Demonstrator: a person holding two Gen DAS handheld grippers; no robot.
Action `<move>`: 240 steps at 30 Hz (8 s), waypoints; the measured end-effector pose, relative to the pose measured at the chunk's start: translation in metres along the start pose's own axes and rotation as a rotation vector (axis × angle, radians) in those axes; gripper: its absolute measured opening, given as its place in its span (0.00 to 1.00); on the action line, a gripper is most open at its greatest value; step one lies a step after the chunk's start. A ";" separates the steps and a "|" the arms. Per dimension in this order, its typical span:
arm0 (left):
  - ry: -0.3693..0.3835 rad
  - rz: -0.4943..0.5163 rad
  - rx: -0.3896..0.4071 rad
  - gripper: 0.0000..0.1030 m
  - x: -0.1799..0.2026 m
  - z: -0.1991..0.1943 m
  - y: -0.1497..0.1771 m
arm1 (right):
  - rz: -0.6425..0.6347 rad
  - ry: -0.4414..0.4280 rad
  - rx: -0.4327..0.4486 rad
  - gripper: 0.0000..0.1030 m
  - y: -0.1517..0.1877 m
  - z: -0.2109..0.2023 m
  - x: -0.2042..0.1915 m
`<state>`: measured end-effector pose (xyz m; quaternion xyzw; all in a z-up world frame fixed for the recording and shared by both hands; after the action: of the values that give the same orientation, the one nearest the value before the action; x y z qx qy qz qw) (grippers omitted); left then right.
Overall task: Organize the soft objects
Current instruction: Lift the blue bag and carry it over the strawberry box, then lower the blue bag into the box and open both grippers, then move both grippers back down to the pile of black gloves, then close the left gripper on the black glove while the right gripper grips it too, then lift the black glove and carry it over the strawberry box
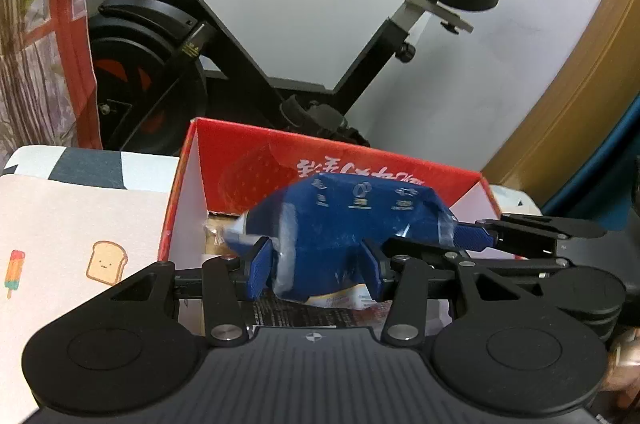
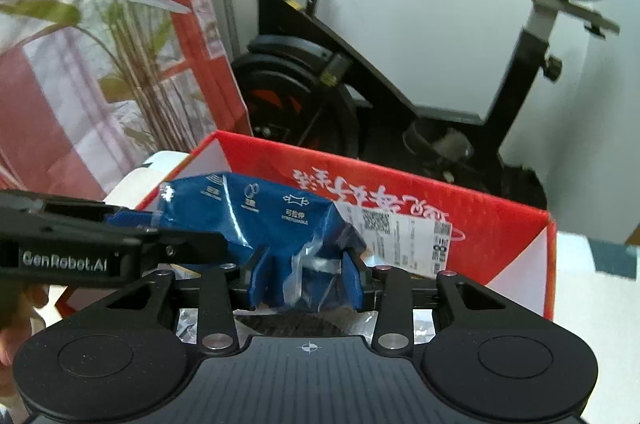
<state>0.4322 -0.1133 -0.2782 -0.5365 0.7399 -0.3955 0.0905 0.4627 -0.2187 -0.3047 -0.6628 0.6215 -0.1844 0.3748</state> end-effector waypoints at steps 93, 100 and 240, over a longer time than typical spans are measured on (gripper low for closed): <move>-0.230 -0.041 -0.100 0.81 -0.014 -0.124 0.242 | -0.016 0.013 -0.039 0.83 0.248 -0.119 -0.064; -0.175 -0.032 -0.106 0.63 -0.006 -0.121 0.246 | -0.031 0.033 -0.052 0.79 0.252 -0.117 -0.064; -0.018 0.026 0.250 0.15 0.031 -0.146 0.069 | -0.241 0.037 0.340 0.11 0.064 -0.159 -0.066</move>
<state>0.2881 -0.0612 -0.2184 -0.5148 0.6911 -0.4786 0.1682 0.2956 -0.1947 -0.2334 -0.6561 0.5043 -0.3423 0.4450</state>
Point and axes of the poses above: each gripper's, at about its wrist camera, not at the fingertips, and z roughly the way its jaws point, x to its right, y to its underside, the point moved 10 cm from there along z, roughly the way its jaws point, and after that the axes turned 3 degrees about x, right-handed, at the moved point
